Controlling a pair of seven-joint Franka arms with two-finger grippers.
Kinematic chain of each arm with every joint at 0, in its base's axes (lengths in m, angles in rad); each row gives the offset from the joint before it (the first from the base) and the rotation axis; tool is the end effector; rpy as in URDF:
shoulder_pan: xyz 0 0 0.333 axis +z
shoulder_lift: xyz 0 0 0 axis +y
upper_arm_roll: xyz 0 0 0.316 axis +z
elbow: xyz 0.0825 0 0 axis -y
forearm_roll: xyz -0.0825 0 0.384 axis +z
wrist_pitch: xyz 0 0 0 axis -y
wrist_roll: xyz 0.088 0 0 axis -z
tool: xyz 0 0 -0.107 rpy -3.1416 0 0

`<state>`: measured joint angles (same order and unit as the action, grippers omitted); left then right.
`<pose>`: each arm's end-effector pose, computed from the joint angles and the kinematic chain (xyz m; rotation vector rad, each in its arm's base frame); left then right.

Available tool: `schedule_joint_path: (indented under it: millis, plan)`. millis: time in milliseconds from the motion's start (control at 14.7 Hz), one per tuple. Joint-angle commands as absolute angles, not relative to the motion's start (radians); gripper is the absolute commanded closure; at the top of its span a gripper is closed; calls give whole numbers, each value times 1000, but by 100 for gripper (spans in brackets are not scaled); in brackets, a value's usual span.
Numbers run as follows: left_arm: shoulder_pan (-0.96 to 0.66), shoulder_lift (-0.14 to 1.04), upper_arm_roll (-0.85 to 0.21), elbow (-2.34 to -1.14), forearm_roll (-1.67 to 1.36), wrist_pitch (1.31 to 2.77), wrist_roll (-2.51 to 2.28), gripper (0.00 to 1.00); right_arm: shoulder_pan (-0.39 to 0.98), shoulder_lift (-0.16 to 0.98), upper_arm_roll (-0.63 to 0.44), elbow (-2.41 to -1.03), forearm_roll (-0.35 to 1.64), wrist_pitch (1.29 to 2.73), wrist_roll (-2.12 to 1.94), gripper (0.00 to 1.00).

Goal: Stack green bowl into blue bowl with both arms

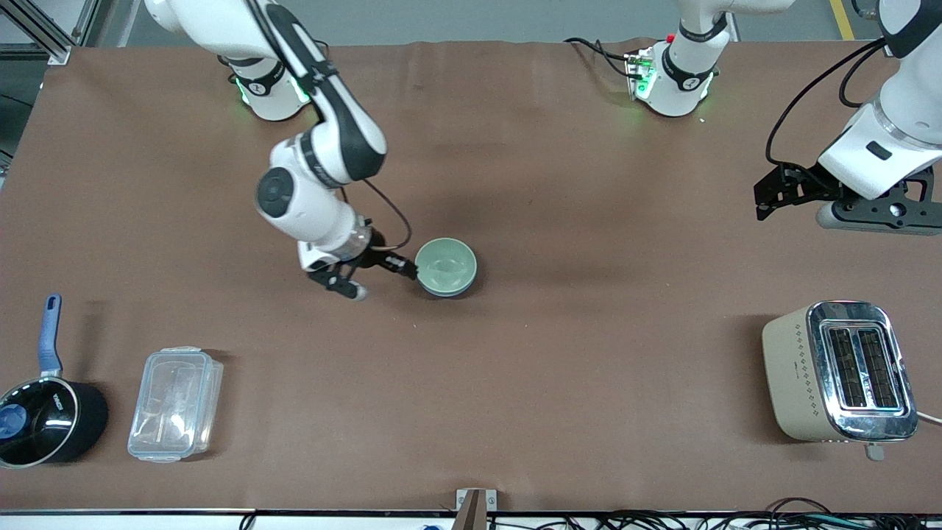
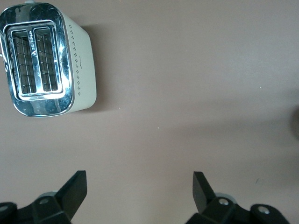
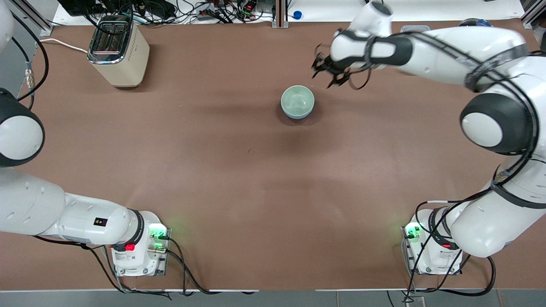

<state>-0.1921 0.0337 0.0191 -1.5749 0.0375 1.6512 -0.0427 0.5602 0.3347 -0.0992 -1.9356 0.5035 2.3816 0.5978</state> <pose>0.5645 -0.0950 0.6109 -3.1007 0.2058 -0.0722 0.5596 0.2869 0.3254 -2.7149 0.6612 0.0984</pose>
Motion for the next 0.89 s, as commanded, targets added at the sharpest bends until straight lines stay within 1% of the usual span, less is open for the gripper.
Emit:
schedule_joint_path:
  millis: [0, 136, 205, 341, 409, 545, 614, 818]
  plan:
    - [-193, 38, 12, -1554, 41, 1638, -38, 0, 485, 194, -168, -2011, 474, 2304, 510, 17]
    - [-192, 38, -1, -1554, 41, 1638, -38, 0, 418, 140, -199, -2046, 384, 2299, 398, 7]
    - [-192, 38, -2, -1554, 41, 1638, -40, 0, 373, 120, -201, -2051, 362, 2281, 352, 0]
    - [-195, 38, -3, -1554, 37, 1638, -40, 0, 303, 78, -204, -2040, 342, 2173, 293, 0]
    - [-195, 40, -2, -1554, 37, 1638, -40, 0, 266, 57, -203, -2033, 309, 2148, 269, 0]
    - [-195, 40, -2, -1554, 37, 1638, -31, 0, 188, 23, -202, -2011, 183, 2090, 177, 0]
    - [-195, 40, -2, -1554, 38, 1638, -28, 0, 134, 23, -201, -1978, 157, 2039, 119, 0]
    - [-190, 37, -3, -1552, 38, 1638, -25, 0, 52, 25, -202, -1835, 143, 1872, 3, 0]
